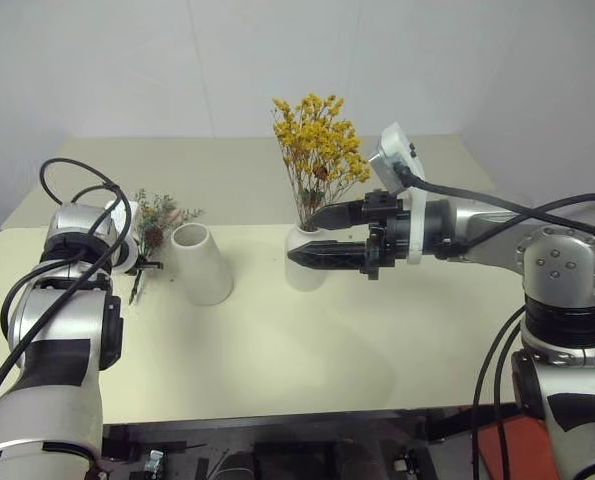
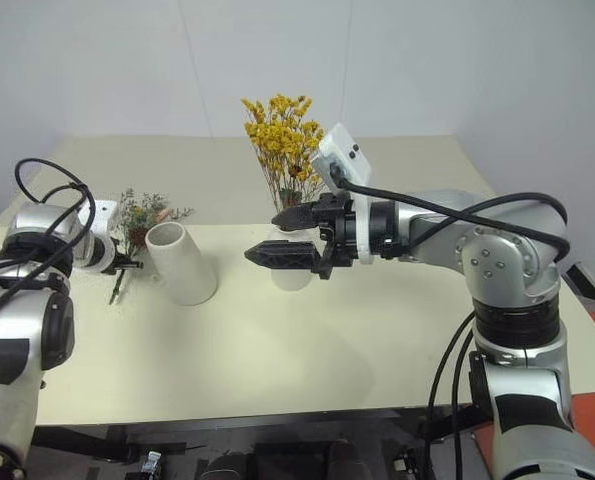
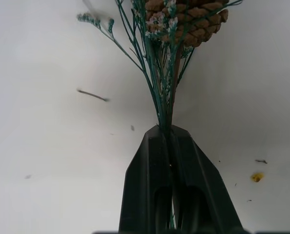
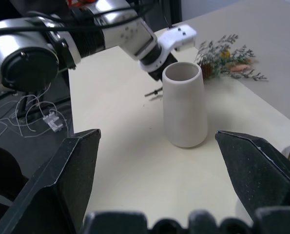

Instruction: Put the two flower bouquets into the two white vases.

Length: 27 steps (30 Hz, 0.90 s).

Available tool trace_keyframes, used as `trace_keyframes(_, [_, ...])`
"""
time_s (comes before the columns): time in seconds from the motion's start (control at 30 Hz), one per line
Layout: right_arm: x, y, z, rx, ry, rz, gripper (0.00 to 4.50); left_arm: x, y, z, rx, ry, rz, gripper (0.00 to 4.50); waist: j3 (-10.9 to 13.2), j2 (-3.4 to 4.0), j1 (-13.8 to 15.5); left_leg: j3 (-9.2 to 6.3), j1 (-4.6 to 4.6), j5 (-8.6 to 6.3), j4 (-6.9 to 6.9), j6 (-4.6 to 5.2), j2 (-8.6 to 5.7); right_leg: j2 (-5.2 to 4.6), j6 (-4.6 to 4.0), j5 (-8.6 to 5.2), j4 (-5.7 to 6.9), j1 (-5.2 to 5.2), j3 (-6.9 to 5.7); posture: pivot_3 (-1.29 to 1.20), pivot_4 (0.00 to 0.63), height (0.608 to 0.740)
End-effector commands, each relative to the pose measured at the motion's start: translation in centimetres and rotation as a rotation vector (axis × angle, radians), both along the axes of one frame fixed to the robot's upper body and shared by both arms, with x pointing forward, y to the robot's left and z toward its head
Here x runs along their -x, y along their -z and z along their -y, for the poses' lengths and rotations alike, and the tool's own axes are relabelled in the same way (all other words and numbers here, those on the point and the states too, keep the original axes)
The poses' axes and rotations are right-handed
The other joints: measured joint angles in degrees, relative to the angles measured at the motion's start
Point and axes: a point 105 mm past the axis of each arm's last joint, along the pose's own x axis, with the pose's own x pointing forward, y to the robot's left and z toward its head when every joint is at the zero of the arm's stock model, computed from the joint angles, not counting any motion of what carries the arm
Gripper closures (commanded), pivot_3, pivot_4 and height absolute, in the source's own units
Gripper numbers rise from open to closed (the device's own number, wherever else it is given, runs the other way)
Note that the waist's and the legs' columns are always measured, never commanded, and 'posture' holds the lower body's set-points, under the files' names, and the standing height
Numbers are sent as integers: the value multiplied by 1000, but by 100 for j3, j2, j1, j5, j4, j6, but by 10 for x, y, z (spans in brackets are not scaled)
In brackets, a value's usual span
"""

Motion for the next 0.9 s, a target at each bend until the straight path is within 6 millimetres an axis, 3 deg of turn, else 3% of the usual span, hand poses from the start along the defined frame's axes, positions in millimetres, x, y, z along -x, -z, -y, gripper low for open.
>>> trace_keyframes(0.03, [3, -11, 4, -29, 4, 50, 0, -13, -68, 15, 1, 90, 227, 4480, 0, 0, 3, -1, -1, 0, 0, 0, 0, 0, 0, 0, 0, 0, -1, 0, 150, 740])
trace_keyframes(0.2, [3, -10, 5, -30, 0, 52, 0, -9, -116, 43, 10, 291, 465, 4480, 0, 0, 1, -1, -5, 0, 0, 0, -1, -3, 1, 1, 0, 0, -1, 0, 150, 740])
trace_keyframes(0.33, [3, -8, 6, -29, 3, 55, 0, 12, -147, 66, 8, 523, 734, 4480, 0, 0, -31, 0, 1, 0, -5, 0, 2, -2, -1, 2, 1, -1, 4, 0, 150, 740])
trace_keyframes(0.57, [4, -4, 7, -32, 11, 65, 0, 39, -171, 75, 96, 710, 1026, 4480, 0, 0, 5, 1, 6, 0, -2, -1, 0, -3, -3, 2, -2, -1, 5, 0, 150, 740])
trace_keyframes(0.77, [5, -1, 8, -39, 14, 69, 0, 55, -188, 82, 228, 833, 1145, 4480, -1, 0, 5, 1, 5, 0, -2, 0, 0, -3, -2, 2, -2, 0, 4, 0, 150, 740])
trace_keyframes(0.9, [6, 1, 8, -42, 16, 68, 0, 93, -202, 91, 500, 1066, 1242, 4480, -1, 0, -15, 1, 5, 0, -2, 0, 2, -2, -2, 2, -3, 0, 3, 0, 150, 740])
